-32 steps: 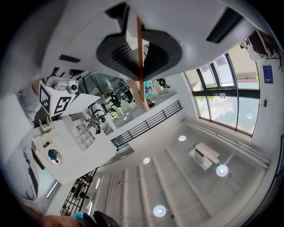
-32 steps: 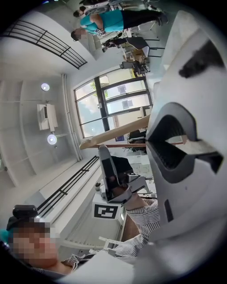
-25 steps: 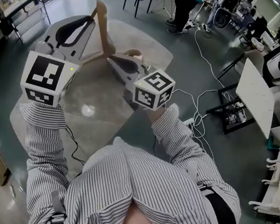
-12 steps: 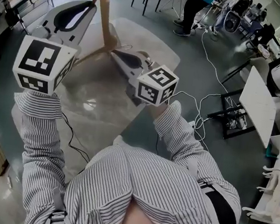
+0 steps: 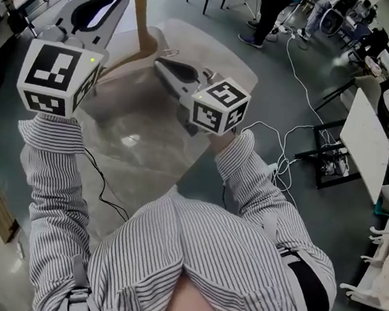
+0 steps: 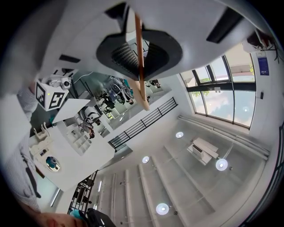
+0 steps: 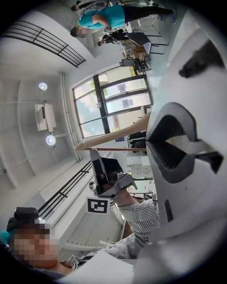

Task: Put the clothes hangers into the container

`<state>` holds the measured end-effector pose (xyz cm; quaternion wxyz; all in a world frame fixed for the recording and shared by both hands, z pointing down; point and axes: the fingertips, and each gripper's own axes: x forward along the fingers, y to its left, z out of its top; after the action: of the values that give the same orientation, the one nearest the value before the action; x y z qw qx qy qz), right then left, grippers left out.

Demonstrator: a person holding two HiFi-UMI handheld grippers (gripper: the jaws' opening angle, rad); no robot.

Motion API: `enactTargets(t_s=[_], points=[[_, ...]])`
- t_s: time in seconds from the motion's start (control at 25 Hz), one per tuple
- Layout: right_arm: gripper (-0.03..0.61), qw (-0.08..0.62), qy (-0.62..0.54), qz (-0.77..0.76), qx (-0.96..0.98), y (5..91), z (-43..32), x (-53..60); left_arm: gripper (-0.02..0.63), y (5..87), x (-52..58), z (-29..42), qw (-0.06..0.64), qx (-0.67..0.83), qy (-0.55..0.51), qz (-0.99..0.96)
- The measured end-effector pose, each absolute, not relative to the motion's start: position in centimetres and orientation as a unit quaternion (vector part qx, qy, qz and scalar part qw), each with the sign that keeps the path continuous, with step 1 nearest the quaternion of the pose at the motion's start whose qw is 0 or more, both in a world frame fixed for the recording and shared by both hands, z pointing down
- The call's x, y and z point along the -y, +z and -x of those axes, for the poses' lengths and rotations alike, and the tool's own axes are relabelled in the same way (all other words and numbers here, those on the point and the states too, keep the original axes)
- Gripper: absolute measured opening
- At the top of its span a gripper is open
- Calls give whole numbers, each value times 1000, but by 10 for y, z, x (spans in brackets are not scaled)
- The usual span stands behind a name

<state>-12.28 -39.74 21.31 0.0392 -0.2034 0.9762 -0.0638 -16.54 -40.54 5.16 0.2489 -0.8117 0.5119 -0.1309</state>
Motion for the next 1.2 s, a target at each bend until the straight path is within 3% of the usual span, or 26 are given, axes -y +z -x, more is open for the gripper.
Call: enactTargets(t_s=[0.72,1.2], points=[[15,11,-134,219,-966,280,131,442,41,184,480,216,125,-562,-149,804],[14,-8,-150,222,-963,305,132,439,41,196,479,253,84,-597,-89,793]])
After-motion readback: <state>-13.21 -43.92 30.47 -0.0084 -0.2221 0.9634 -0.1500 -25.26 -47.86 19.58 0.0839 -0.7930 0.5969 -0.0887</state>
